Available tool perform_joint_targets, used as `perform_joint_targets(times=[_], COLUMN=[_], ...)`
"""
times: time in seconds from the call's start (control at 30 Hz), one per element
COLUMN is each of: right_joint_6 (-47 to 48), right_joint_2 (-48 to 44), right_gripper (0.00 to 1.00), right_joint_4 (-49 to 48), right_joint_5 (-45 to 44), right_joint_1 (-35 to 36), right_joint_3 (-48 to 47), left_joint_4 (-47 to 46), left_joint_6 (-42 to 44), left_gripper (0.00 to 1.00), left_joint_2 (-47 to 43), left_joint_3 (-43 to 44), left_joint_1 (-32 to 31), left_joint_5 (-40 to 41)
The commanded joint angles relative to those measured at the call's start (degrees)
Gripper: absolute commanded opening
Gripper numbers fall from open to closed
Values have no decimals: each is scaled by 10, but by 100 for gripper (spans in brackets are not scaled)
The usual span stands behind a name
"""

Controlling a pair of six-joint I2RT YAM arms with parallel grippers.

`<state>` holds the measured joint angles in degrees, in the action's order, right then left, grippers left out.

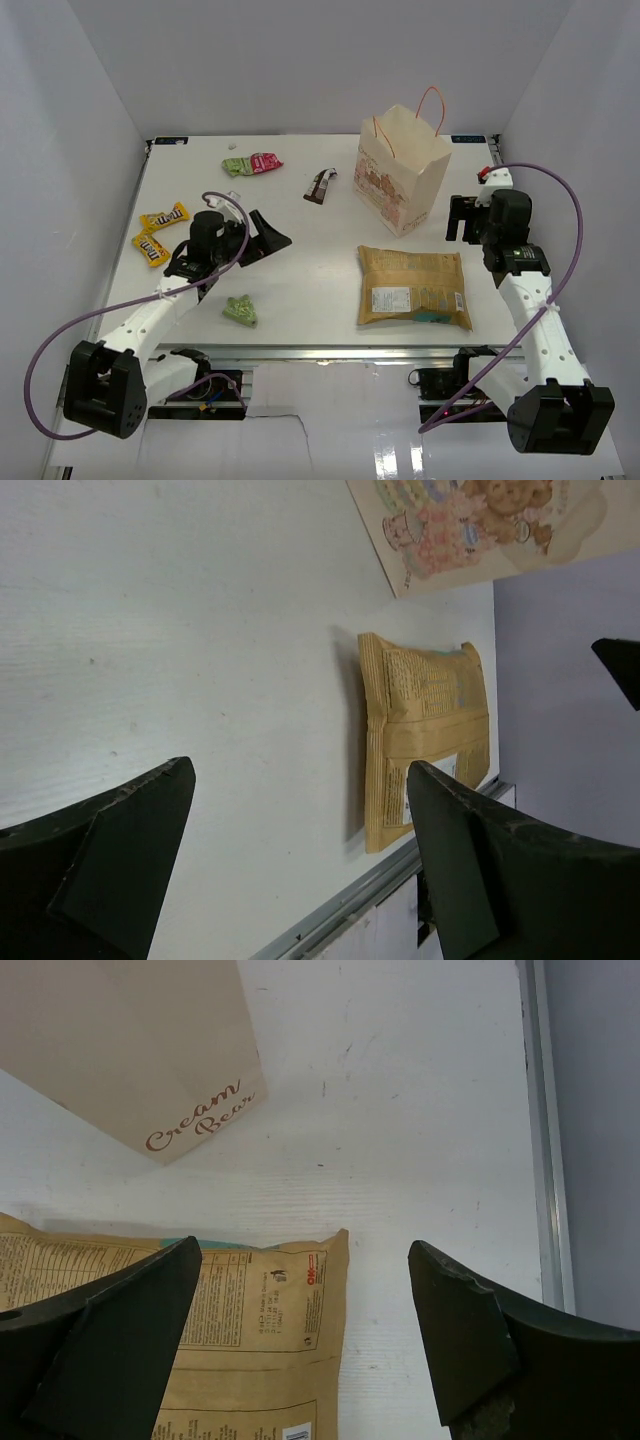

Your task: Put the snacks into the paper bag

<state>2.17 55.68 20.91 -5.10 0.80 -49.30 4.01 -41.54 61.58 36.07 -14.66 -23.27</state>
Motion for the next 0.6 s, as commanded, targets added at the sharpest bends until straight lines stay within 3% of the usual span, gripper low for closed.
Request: perform_joint_targets(times=[0.0,0.17,0.37,0.57], right_joint_6=[24,221,306,283], right_joint_2=[0,0,22,36], right_gripper=[90,90,90,90], right_joint_4=[-6,69,178,176], right_joint_5=[21,205,319,342], right_joint_1=[-1,-1,-2,-1], right_joint_3=[-36,-48,-81,-88], left_joint_4=[-4,34,38,42], left_joint_6=[-27,-104,-163,-166], left_gripper=[98,98,98,98], left_joint_2=[13,23,78,158], left_joint_3=[26,16,43,95], left_joint_1=[-47,-114,-181,-230], left_joint_5=[37,104,150,155])
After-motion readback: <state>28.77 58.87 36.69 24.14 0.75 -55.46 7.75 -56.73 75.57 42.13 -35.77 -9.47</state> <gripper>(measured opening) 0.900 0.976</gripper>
